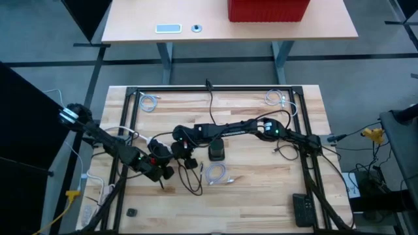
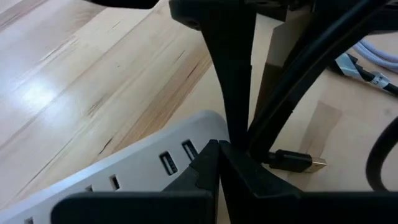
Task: Insert USB
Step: Insert the left black charger cable into the white outlet extension
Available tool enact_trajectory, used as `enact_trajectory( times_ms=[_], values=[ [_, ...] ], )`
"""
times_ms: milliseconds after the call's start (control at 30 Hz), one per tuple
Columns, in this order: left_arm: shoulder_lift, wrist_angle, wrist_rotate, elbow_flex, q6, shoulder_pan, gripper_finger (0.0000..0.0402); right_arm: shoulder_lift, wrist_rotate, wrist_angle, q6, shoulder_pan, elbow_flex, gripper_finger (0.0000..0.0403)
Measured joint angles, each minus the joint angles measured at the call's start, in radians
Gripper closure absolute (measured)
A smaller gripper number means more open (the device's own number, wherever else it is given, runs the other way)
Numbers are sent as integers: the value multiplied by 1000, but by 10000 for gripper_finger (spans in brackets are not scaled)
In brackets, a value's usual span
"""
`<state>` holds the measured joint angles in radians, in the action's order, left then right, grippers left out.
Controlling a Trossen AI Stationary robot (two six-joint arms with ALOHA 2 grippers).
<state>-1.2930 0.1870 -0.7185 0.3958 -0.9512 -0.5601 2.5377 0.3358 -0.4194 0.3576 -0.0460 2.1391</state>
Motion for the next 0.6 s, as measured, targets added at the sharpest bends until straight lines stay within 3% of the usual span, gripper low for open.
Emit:
enact_trajectory(
  times_ms=[233,433,600],
  values=[
    [2,11,-3,0,-14,0,402,-23,-28,-7,-25,-4,-5,398],
    [2,10,26,2,-18,-1,402,-39,-121,-30,-11,-21,-5,398],
    [3,6,29,2,-20,-1,402,-39,-117,-15,-4,-23,-5,398]
  ],
)
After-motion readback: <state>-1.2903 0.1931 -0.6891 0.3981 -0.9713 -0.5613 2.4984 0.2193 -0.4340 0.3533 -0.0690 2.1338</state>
